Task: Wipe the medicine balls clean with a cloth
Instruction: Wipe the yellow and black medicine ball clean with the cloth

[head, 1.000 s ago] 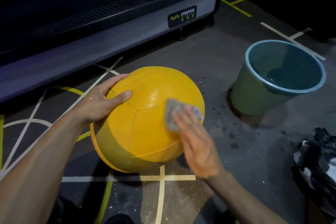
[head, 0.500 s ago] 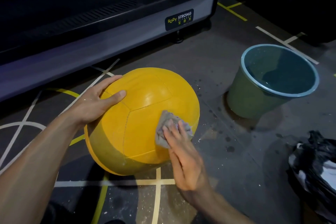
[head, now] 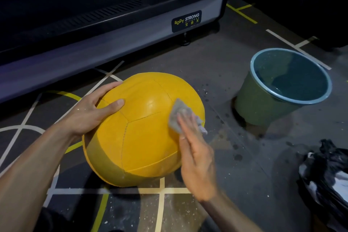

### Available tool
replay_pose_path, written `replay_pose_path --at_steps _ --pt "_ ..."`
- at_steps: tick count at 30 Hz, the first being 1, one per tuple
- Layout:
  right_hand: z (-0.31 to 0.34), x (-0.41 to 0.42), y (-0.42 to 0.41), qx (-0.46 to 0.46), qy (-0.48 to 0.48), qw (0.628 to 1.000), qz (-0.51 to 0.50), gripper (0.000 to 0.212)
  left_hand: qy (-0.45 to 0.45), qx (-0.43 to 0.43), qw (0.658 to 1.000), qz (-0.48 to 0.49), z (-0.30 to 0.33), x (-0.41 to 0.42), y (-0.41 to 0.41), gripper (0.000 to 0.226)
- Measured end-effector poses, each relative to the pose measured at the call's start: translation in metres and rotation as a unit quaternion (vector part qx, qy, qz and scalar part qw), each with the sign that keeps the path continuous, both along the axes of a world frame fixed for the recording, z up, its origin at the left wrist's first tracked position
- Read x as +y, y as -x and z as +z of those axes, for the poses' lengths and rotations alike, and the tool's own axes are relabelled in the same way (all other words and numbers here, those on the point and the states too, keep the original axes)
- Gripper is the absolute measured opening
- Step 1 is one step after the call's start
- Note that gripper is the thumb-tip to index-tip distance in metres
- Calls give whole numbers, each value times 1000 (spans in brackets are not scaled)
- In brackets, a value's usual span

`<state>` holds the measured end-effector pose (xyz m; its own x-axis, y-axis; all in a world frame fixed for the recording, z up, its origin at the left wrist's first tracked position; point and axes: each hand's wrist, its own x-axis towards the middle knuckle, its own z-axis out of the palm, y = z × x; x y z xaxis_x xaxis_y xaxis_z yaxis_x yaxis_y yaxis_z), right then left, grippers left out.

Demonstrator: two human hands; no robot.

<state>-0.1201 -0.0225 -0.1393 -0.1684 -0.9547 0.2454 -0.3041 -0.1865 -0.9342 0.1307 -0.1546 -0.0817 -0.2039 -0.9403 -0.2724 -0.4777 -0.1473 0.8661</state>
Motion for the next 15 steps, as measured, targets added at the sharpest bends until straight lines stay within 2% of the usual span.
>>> replay_pose_path --at_steps 2,5,11,13,15 --pt "-3 -4 1 13 21 999 32 46 -4 -4 1000 -1 1 10 -2 64" --pt "0 -22 21 -54 -44 998 -8 45 16 -37 999 -7 -2 27 -3 81" --pt "-15 -23 53 -93 -131 986 -44 43 79 -71 994 -5 -8 75 -4 82" --pt "-26 -21 64 -126 -180 973 -76 40 88 -78 993 -1 -10 94 -6 85" --pt "-37 -17 71 -200 -256 938 -119 37 79 -71 994 0 -10 112 -10 92"
